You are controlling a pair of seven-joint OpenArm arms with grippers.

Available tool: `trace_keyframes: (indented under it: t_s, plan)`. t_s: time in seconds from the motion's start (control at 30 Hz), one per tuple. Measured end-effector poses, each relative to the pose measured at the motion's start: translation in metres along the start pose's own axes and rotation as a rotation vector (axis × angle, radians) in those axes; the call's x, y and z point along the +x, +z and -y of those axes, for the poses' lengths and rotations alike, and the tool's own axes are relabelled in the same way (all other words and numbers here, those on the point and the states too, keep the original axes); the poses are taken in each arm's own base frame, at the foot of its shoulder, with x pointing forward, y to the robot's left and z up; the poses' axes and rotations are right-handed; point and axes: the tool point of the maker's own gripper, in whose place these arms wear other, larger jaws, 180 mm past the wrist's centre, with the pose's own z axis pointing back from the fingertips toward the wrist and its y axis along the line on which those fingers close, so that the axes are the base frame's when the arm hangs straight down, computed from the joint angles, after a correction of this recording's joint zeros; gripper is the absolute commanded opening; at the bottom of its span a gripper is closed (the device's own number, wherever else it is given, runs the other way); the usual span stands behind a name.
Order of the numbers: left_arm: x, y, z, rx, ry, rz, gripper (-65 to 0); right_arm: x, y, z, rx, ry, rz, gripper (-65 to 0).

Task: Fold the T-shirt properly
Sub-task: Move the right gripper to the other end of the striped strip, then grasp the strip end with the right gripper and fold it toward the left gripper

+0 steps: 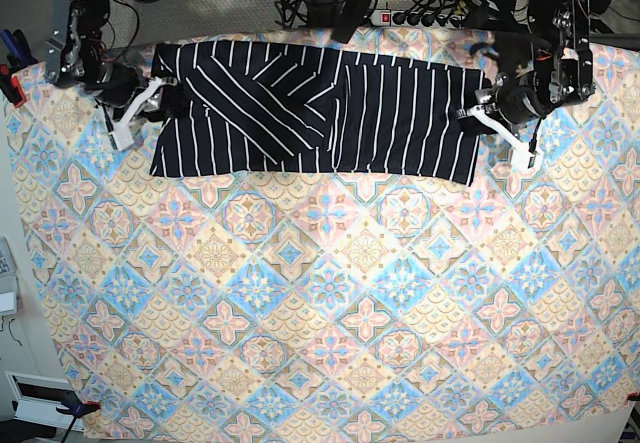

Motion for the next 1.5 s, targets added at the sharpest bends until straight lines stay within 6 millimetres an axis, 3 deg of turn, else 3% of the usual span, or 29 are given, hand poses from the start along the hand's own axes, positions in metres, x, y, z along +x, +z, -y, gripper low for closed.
trace_keyframes:
  t_s: [0.13, 0.33, 0.5, 0.77, 0.97, 1.13, 1.27, 1.37, 1.5]
  plan:
    - [0.000, 0.000, 0.000, 0.000, 0.000, -0.001, -65.0, 0.006, -0.009, -0.010, 0.031, 0.030, -0.013, -36.5]
    - [0.000, 0.000, 0.000, 0.000, 0.000, -0.001, -65.0, 0.001, -0.015, -0.019, 0.053, 0.039, -0.040, -55.8]
    - [-0.001, -0.003, 0.005, -0.012, 0.014, 0.009, -65.0, 0.007, -0.015, -0.014, 0.038, 0.051, -0.049, -61.2]
    - [-0.010, -0.019, 0.037, -0.087, 0.086, 0.020, -65.0, 0.055, 0.000, 0.014, -0.041, 0.047, 0.056, -62.3]
    - [0.000, -0.034, 0.053, -0.130, 0.130, 0.043, -65.0, 0.098, 0.008, 0.016, -0.064, 0.093, 0.107, -62.3]
    - [-0.003, -0.044, 0.051, -0.131, 0.169, 0.034, -65.0, 0.128, 0.025, -0.009, -0.074, 0.233, 0.138, -62.3]
    - [-0.001, -0.046, 0.056, -0.137, 0.153, 0.052, -65.0, 0.142, 0.025, -0.048, -0.035, 0.386, 0.136, -62.3]
    - [-0.004, -0.048, 0.061, -0.149, 0.151, 0.042, -65.0, 0.145, 0.017, -0.089, 0.039, 0.497, 0.137, -62.3]
    - [-0.003, -0.047, 0.059, -0.145, 0.151, 0.044, -65.0, 0.129, 0.002, -0.134, 0.142, 0.574, 0.106, -62.2]
